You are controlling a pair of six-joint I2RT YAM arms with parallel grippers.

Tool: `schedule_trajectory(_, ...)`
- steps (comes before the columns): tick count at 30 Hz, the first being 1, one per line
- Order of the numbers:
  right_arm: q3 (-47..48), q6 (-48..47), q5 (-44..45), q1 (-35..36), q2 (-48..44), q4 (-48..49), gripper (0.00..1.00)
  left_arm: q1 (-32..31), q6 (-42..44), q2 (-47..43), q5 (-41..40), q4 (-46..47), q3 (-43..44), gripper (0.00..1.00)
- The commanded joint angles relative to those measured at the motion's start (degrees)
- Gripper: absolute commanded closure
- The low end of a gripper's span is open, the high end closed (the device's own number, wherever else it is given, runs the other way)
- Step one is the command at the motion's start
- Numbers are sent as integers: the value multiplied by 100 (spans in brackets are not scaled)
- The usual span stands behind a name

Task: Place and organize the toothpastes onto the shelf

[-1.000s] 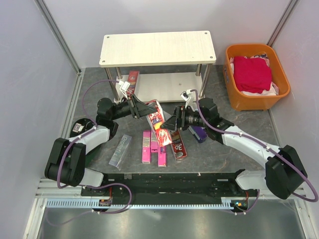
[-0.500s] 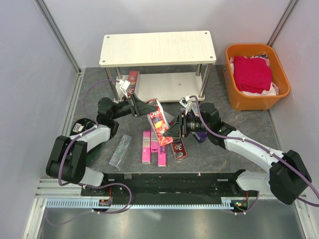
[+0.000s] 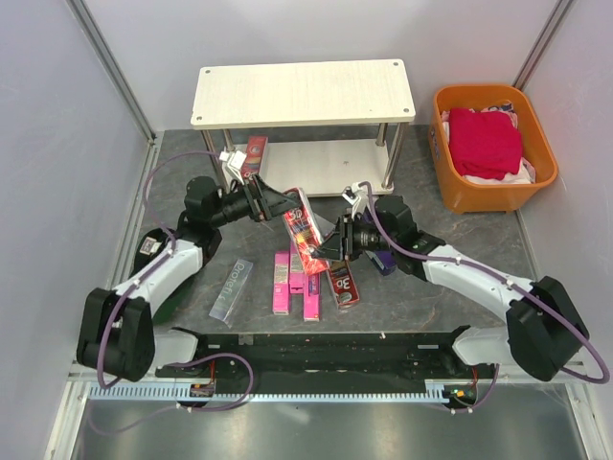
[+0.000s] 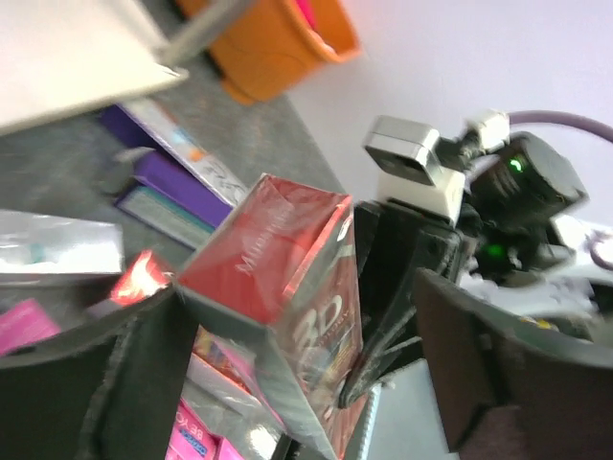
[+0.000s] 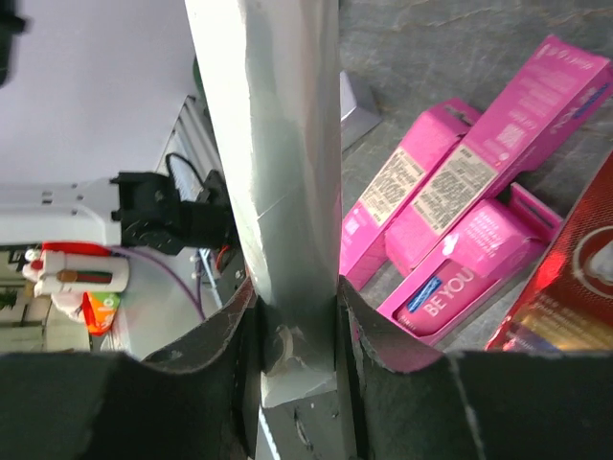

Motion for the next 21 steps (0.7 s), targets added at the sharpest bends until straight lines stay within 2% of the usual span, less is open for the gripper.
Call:
schedule_trajectory(1,489,-102,270,-52,284,260,84,41,1396,-364,-1568,-2599,730,0)
schedule_trajectory(5,770,-155,331,-140,775,252,85,41,1687,-600,-2324,-3348,853,0)
schedule_trajectory(6,875,-137,323,-157,881,269,85,33,1687,-688,-2769,-3558,810,0)
schedule_trajectory(12,1428,170,305,-316,1716,673,86,32,1661,-1487,-4142,-3894,520,0)
schedule_trajectory(21,2764,714,446,-474,3034,911,87,41,1819,-2569,-4637,-4140,309,0)
